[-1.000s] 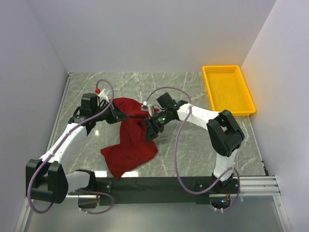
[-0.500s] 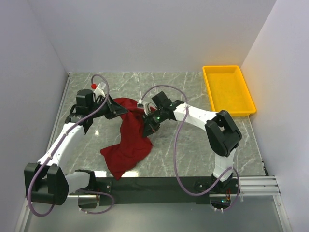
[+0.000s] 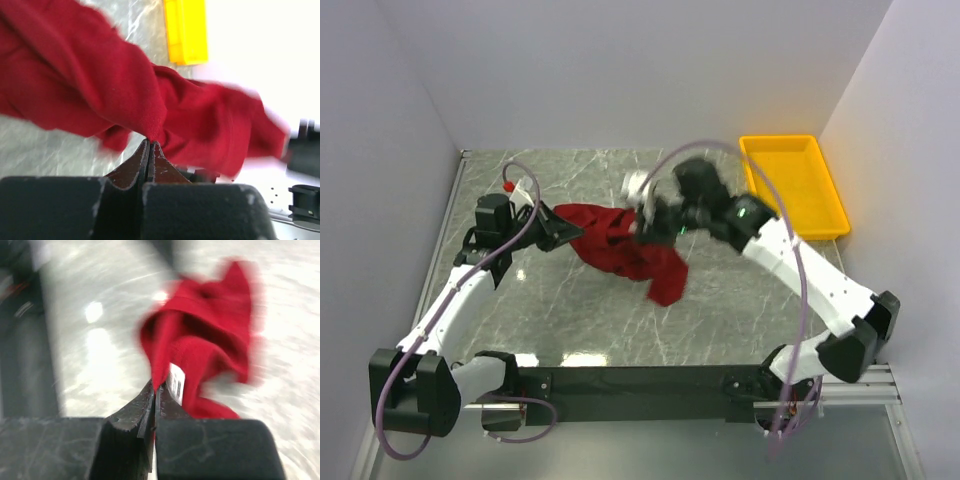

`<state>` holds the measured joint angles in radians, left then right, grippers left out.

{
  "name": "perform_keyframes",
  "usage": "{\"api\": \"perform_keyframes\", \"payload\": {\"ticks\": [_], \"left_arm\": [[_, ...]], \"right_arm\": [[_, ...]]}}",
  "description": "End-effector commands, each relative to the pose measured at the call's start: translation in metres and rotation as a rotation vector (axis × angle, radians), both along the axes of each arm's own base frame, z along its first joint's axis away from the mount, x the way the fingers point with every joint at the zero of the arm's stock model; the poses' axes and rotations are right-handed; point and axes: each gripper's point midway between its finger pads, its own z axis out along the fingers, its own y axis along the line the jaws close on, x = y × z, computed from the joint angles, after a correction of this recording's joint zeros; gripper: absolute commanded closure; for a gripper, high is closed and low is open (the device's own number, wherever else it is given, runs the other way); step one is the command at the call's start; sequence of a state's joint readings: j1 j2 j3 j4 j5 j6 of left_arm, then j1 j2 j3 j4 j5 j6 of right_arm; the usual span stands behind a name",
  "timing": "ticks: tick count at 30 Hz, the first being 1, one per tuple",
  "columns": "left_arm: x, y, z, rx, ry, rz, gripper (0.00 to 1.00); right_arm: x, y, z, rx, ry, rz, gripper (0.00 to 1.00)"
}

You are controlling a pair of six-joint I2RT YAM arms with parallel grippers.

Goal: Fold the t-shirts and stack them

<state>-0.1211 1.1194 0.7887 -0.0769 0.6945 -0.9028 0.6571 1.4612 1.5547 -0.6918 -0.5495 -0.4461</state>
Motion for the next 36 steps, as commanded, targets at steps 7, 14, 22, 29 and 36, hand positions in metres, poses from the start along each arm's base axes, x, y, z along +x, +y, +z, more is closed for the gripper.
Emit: {"api": "perform_keyframes", "payload": {"ticks": [7, 14, 22, 29, 36], "left_arm": [[-0.067, 0.021, -0.112, 0.174, 0.274, -0.009, 0.99], [-0.091, 0.015, -0.134, 0.158, 0.368, -0.053, 0.99], [-0.089, 0.014, -0.127, 0.160, 0.372, -0.055, 0.91], [-0.085, 0.016, -0.118, 0.165, 0.349, -0.032, 0.71], [-0.087, 0.030, -0.109, 0.223, 0.340, 0.065, 0.53]], "right_arm": [[-0.170, -0.032, -0.202, -0.444, 0.240, 0.413, 0.91], [-0.141, -0.049, -0.138, -0.256, 0.163, 0.328, 0.33], [-0.116, -0.007, -0.133, -0.137, 0.424, 0.210, 0.31], [-0.095, 0.041, -0.175, -0.194, 0.555, 0.025, 0.33], [-0.075, 0.063, -0.194, -0.138, 0.621, -0.046, 0.32]]}}
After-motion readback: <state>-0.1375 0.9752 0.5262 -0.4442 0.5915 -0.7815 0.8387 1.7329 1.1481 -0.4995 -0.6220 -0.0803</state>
